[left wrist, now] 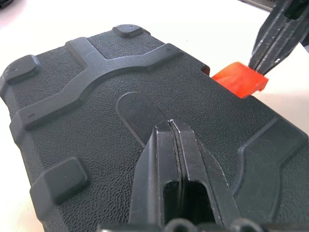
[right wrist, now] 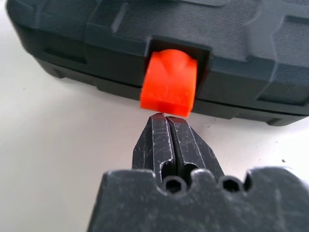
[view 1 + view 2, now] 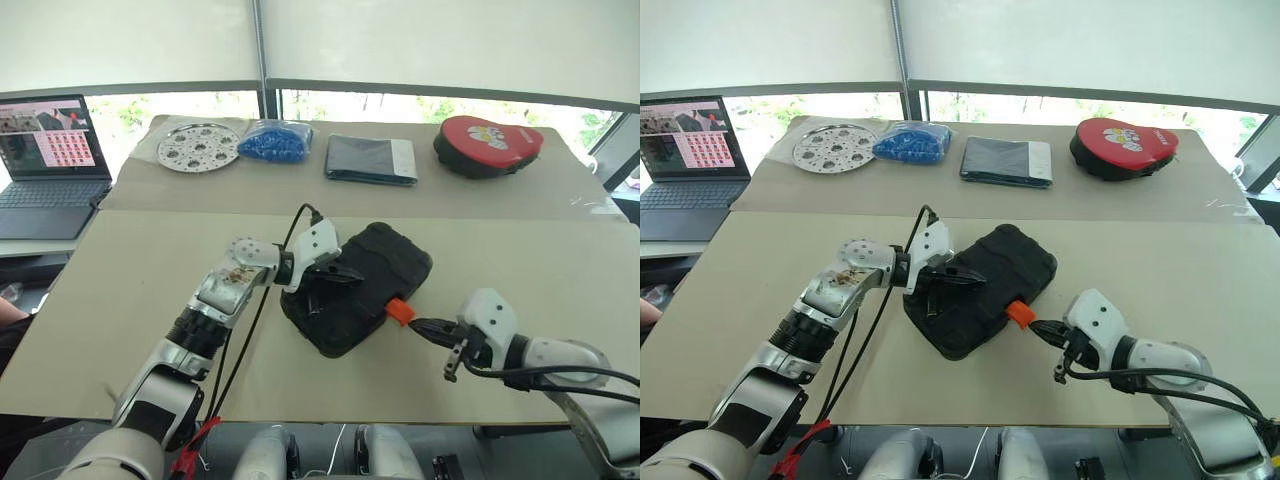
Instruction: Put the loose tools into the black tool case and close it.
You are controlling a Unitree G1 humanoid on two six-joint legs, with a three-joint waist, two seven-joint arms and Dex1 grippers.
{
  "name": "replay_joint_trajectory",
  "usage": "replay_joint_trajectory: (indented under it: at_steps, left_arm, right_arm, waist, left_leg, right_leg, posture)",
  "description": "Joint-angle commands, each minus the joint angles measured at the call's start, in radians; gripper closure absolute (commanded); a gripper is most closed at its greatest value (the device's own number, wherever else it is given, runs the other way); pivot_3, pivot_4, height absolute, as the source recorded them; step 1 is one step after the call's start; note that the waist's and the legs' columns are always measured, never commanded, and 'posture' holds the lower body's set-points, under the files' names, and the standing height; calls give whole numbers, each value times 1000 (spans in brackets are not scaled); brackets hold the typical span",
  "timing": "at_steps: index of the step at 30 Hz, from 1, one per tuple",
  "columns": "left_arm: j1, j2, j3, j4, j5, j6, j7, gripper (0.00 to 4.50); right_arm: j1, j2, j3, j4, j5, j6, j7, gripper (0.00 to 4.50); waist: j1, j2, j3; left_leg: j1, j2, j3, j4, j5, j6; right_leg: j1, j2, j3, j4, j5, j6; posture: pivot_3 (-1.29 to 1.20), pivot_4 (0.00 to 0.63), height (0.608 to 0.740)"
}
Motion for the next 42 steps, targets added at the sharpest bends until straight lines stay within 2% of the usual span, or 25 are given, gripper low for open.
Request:
replay_joint_trajectory:
  at_steps: [1,4,9,14,20,34,42]
  left_arm:
    - [45,0,-53,55,49,35,-2,4449]
    - [45,-2,-53,57,50,33,-3,4449]
    - [45,-3,-51,60,52,33,-2,4449]
    - [48,4,-55,66,54,33,-12,4449]
    - [39,-4,-57,74,57,34,-10,4449]
    - [53,14,-50,53,56,48,-5,4449]
    - [51,14,-47,52,54,54,-3,4449]
  right_arm:
    - [-42,2,24,0,-19,-6,-4,4500]
    - [-31,-19,13,-16,1,13,19,4500]
    - [33,-54,-102,-69,81,16,70,4500]
    - [16,-59,-160,-96,139,49,66,4500]
    - [-43,-46,-60,-47,72,30,49,4500]
    - [-104,-7,62,76,-26,-72,54,4500]
    - [-131,55,73,98,-29,-105,55,4500]
  waist:
    - [0,0,0]
    - [1,0,0]
    - [3,0,0]
    - [1,0,-1]
    - [1,0,-1]
    - [-1,1,-1]
    - [-3,1,-1]
  left_leg:
    - [0,0,0,0,0,0]
    - [0,0,0,0,-1,1]
    - [0,0,0,0,-1,1]
    - [0,0,0,0,-1,2]
    - [0,0,0,0,-1,2]
    - [0,0,0,0,-1,2]
    - [0,0,0,0,-1,1]
  right_leg:
    - [0,0,0,0,0,0]
    - [0,0,0,0,0,0]
    - [0,0,0,0,0,0]
    - [1,-1,0,0,0,0]
    - [0,-1,0,0,0,0]
    - [0,-1,0,0,0,0]
    - [0,-1,0,0,0,0]
  posture:
    - [0,150,740]
    - [0,150,740]
    - [0,150,740]
    - [0,150,740]
    - [0,150,740]
    - [0,150,740]
    - [0,150,740]
